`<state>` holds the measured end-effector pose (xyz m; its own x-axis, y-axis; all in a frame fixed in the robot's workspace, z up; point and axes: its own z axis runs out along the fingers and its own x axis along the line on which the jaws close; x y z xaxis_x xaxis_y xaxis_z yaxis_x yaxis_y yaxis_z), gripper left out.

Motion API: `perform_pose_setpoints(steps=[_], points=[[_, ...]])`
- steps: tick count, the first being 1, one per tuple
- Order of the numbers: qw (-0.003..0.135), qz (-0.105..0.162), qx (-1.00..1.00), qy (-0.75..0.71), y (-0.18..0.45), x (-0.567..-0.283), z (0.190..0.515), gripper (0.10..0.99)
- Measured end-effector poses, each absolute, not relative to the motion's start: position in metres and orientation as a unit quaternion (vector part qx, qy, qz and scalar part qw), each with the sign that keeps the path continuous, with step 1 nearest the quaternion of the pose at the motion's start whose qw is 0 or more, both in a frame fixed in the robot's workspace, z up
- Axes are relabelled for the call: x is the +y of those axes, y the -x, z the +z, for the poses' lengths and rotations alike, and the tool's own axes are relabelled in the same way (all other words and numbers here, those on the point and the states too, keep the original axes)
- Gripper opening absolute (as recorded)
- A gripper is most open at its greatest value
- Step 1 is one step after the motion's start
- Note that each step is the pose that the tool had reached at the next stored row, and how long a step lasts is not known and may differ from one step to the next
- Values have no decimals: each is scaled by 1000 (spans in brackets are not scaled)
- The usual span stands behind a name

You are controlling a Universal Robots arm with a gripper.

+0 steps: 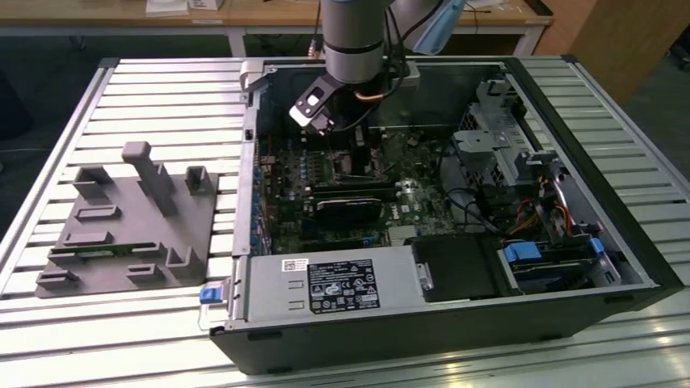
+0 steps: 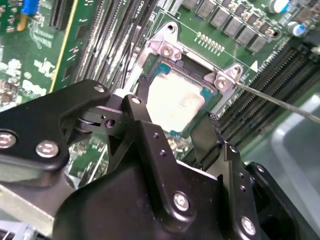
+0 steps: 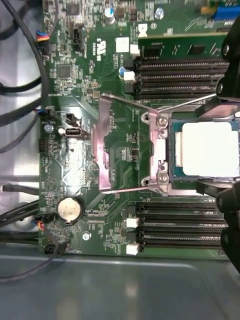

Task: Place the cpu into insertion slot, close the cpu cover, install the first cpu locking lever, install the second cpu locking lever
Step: 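Place the cpu into insertion slot, then close the cpu cover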

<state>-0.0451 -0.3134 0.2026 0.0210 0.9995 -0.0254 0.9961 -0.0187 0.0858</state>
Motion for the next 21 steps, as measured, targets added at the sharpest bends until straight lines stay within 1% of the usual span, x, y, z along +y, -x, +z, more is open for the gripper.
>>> perform_pose_setpoints(steps=[8,9,10,11,13,14,17,18,19,20,21], points=[[39,21,699,-713,45,-313,208,612],[39,21,699,-713,45,-313,208,596],[39,21,699,-713,45,-313,208,533],[39,21,699,-713,45,-313,208,533],[39,22,699,-713,45,-313,208,416],[39,22,699,-713,45,-313,208,416],[39,22,699,-713,45,-313,208,239],[39,22,699,-713,45,-313,208,239],[39,22,699,-713,45,-313,208,180],[39,22,699,-713,45,-313,208,180],[39,22,699,-713,45,-313,208,122]])
